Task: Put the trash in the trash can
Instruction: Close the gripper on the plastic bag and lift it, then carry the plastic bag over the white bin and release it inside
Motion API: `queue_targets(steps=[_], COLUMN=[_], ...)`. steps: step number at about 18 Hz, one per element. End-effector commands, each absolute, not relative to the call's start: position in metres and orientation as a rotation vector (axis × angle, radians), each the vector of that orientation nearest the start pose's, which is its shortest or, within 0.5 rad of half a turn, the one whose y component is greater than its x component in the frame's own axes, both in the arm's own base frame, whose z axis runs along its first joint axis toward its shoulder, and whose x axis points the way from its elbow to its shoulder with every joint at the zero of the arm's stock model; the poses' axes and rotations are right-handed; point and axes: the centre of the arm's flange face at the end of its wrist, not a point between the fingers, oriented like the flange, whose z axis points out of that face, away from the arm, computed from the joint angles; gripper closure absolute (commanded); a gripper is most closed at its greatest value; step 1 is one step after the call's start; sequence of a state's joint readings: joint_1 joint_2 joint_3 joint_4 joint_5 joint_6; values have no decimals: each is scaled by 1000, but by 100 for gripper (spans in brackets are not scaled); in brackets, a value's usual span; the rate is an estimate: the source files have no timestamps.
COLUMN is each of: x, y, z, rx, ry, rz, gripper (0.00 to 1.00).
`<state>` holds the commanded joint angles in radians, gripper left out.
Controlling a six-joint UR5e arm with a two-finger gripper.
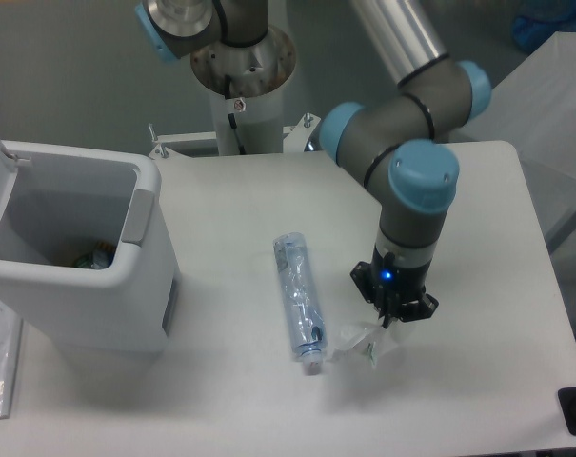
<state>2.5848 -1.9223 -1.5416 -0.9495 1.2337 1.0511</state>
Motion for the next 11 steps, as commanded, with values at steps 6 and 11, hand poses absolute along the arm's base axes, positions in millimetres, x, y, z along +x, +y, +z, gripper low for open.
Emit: queue_targets(steps=[6, 11], x=[-396, -335], y=[487, 493], z=[471, 514], rx=[-2460, -2364], ry=[-49, -42], rz=[-3, -82], gripper=[100, 100])
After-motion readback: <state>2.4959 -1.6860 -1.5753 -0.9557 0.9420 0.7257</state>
